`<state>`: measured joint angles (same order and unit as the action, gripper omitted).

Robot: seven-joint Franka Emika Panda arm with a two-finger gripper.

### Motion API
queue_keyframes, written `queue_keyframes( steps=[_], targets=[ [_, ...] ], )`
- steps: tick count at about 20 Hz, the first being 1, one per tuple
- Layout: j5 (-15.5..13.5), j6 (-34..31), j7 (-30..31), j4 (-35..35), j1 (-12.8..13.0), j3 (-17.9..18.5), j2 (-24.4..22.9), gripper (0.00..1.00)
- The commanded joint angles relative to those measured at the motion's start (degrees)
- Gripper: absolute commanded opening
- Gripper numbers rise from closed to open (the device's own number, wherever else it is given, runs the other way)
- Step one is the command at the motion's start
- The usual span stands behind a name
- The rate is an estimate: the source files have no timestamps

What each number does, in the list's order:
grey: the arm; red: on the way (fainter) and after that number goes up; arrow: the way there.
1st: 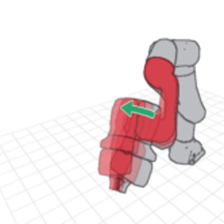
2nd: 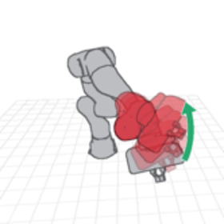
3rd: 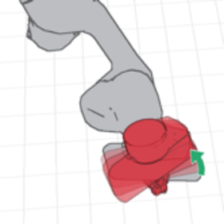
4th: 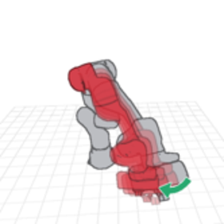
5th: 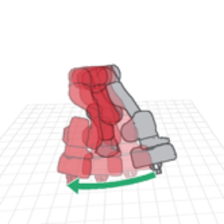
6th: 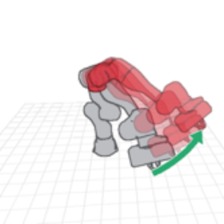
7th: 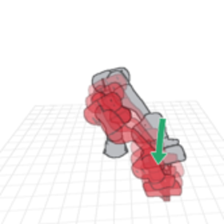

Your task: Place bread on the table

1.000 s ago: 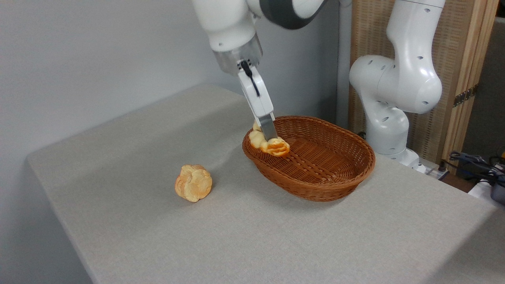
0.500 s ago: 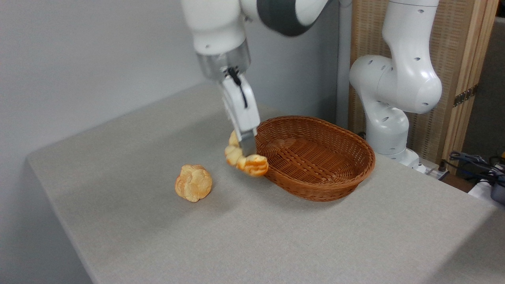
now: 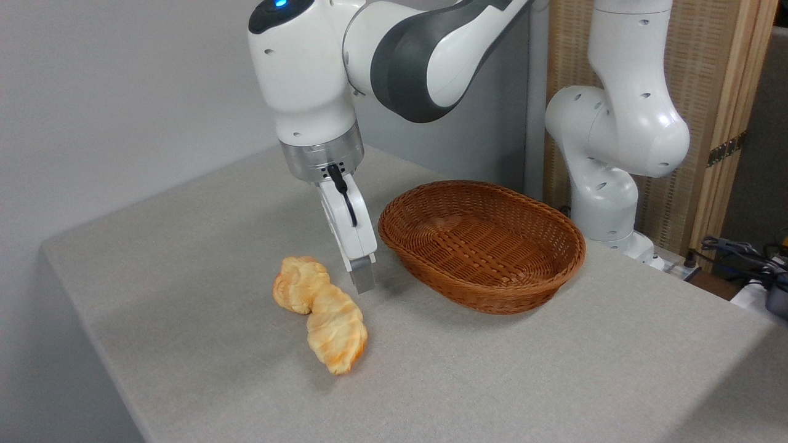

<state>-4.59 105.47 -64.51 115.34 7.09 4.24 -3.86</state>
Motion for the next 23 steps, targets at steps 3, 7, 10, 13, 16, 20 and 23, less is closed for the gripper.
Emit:
queue_keyframes(
  steps=[3,7,10,13,16,20,23],
  targets=[
    [-1.03,-1.05,2.09,-5.11,0.38,0.50,0.35,1.00],
    [-0.60,-4.74,13.16,-12.23,0.55,-0.29,0.35,1.00],
    [-0.34,-6.42,18.43,-15.67,0.55,-0.29,0.43,1.00],
    [1.07,-6.59,24.34,-16.82,0.55,0.32,0.61,1.00],
    [1.95,-7.12,23.91,-16.73,0.20,0.50,0.61,1.00],
    [1.60,-6.59,24.34,-16.82,0.11,0.59,0.61,1.00],
    [1.78,-6.68,24.26,-16.82,0.03,0.59,0.52,1.00]
  ],
)
